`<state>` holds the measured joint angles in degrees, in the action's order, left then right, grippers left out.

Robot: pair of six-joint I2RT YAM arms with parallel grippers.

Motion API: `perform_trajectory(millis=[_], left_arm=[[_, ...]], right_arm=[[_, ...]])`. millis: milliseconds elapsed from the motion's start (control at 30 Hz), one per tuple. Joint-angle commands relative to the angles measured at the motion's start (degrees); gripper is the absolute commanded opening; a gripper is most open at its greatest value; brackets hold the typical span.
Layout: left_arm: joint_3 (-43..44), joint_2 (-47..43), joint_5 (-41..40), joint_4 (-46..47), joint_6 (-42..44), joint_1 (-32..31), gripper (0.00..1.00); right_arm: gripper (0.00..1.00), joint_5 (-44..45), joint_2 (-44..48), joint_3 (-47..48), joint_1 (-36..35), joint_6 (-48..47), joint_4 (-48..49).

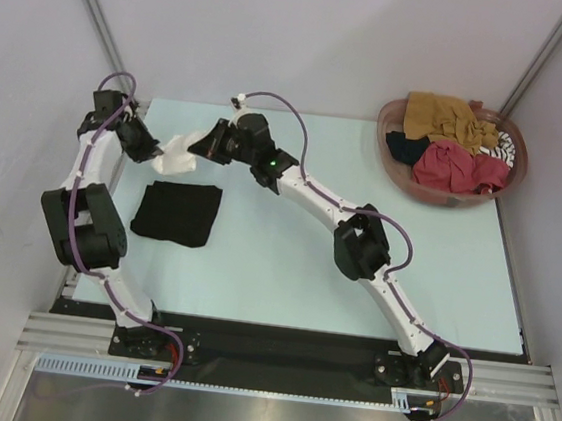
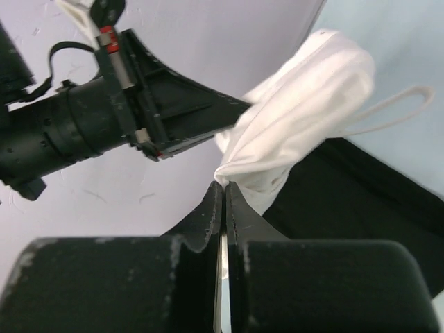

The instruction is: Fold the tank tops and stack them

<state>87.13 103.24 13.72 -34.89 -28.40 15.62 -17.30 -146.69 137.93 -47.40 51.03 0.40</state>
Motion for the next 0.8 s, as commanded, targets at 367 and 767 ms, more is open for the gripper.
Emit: perform_trajectory(millis=[367, 767], left_arm=[[-15.23, -14.82, -0.44, 5.36, 0.28, 5.56, 0.0], [-25.78, -19.66, -2.47, 8.08, -0.42, 6.27, 0.0]], right_arm=[[0.0, -1.51, -1.05, -7.74, -5.07, 1.89, 2.93], [0.0, 0.6, 5.89, -23.66, -7.01, 0.75, 9.0]])
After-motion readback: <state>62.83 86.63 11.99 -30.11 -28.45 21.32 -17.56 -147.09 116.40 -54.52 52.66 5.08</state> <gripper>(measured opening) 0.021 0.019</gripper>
